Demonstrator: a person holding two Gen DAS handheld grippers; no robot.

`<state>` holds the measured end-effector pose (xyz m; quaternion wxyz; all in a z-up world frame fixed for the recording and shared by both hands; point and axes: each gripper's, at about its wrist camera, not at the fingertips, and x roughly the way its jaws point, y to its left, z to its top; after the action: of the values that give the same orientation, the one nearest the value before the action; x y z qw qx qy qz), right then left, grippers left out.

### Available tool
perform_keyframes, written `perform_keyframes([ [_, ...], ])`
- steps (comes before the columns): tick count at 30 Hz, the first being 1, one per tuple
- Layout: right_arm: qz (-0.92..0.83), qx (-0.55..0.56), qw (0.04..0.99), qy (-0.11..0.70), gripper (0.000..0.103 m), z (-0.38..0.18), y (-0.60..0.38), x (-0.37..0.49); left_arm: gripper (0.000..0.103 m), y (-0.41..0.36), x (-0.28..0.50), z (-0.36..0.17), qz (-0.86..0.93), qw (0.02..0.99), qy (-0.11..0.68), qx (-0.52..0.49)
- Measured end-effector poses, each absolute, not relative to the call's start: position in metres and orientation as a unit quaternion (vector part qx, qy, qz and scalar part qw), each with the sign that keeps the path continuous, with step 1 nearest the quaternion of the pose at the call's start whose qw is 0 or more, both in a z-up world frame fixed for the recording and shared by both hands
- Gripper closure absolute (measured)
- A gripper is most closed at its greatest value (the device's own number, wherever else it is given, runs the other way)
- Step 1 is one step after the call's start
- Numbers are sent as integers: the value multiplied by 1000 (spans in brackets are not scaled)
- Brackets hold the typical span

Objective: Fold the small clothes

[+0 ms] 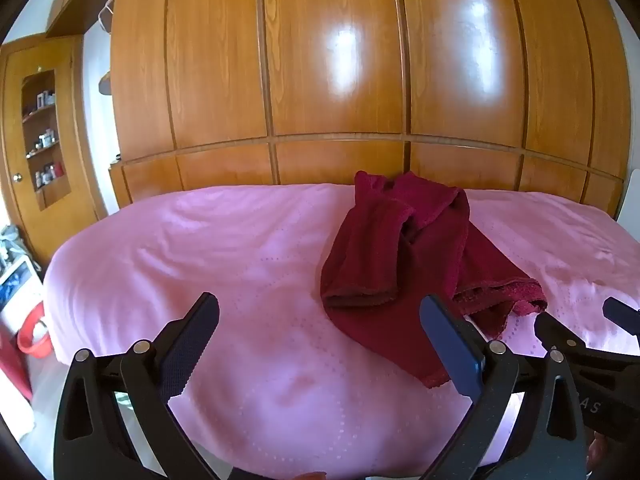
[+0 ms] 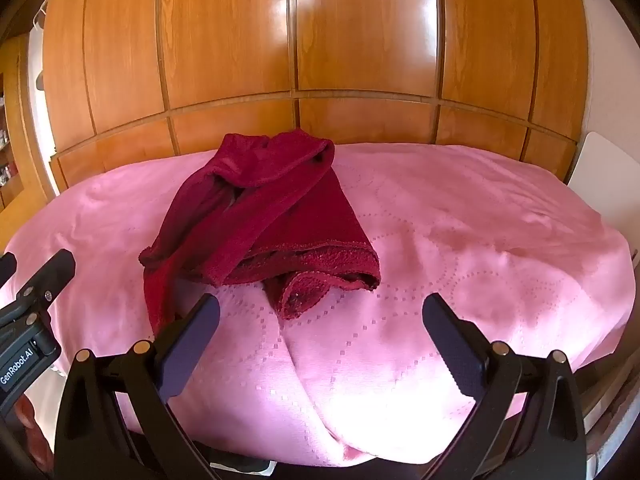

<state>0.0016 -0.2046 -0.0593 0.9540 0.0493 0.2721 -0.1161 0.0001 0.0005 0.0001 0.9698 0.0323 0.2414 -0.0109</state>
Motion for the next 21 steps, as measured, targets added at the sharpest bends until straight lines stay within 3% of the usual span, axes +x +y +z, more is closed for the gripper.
perform_keyframes([
  [21, -114, 53, 950, 284, 2, -66, -202, 3, 3, 2, 2, -3, -9, 969, 246, 34],
])
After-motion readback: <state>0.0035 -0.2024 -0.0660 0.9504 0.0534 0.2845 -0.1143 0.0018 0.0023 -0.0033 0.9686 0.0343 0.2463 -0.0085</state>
